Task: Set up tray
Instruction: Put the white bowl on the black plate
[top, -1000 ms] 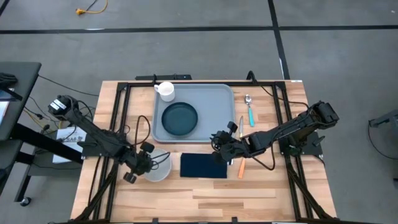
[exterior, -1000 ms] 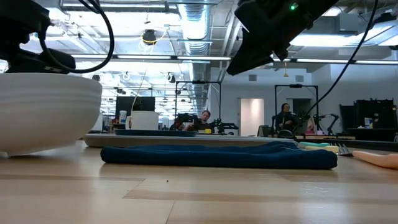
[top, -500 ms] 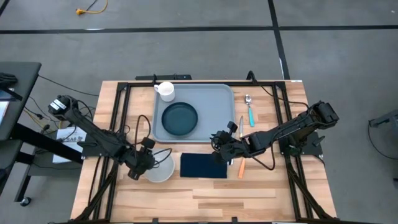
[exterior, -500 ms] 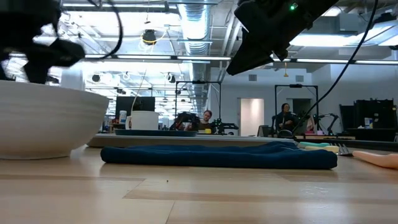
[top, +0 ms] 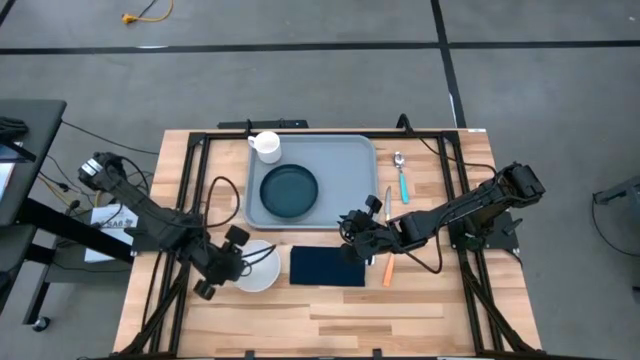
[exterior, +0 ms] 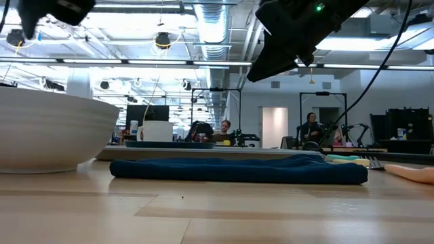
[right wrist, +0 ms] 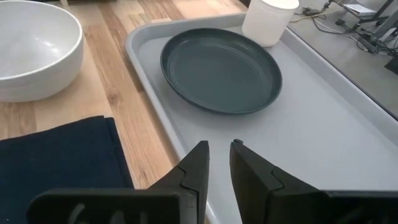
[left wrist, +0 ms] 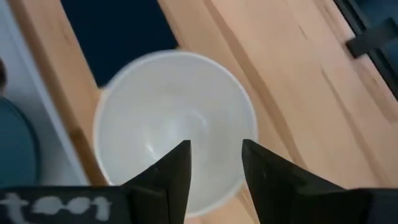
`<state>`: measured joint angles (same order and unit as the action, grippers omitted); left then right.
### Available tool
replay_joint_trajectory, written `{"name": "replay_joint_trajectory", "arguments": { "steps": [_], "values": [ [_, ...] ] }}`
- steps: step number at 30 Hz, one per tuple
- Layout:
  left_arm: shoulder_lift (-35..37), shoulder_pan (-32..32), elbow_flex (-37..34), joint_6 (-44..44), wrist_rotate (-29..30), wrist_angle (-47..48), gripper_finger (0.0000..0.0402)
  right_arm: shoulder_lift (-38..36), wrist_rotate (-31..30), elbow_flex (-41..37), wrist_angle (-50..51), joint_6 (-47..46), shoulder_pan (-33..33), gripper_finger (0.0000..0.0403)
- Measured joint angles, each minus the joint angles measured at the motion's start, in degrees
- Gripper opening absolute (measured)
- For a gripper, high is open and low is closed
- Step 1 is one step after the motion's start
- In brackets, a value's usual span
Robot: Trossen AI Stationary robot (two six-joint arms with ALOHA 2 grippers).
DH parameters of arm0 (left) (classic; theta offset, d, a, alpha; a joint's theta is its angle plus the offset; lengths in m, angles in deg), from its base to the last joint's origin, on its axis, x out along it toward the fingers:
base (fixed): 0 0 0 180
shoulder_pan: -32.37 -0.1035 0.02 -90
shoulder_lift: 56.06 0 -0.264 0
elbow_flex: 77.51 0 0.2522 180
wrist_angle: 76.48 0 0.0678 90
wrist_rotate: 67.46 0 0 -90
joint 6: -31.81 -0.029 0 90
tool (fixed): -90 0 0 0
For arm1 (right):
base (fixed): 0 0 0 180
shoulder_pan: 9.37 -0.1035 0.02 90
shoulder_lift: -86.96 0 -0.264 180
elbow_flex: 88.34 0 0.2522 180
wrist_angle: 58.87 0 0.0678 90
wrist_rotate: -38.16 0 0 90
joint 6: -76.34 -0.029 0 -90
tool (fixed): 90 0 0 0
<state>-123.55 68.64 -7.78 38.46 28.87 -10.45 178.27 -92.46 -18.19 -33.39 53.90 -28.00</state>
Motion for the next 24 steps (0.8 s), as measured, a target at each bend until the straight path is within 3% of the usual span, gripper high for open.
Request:
{"name": "replay_joint_trajectory", "arguments": {
  "steps": [7, 17, 24],
  "values": [
    [-5.41, 4.34, 0.02, 6.35, 1.66, 5.51, 0.0132, 0.00, -0.01, 0.00, -0.01, 0.00, 0.00, 0.0059],
    [-18.94, 6.81, 0.02, 4.20, 1.45, 6.77, 0.0132, 0.00, 0.02, 0.00, -0.22, -0.01, 0.00, 0.0059],
    [-22.75, 7.22, 0.02, 4.18, 3.08, 7.96, 0.0132, 0.00, 0.02, 0.00, -0.22, 0.00, 0.02, 0.0059]
  ]
}}
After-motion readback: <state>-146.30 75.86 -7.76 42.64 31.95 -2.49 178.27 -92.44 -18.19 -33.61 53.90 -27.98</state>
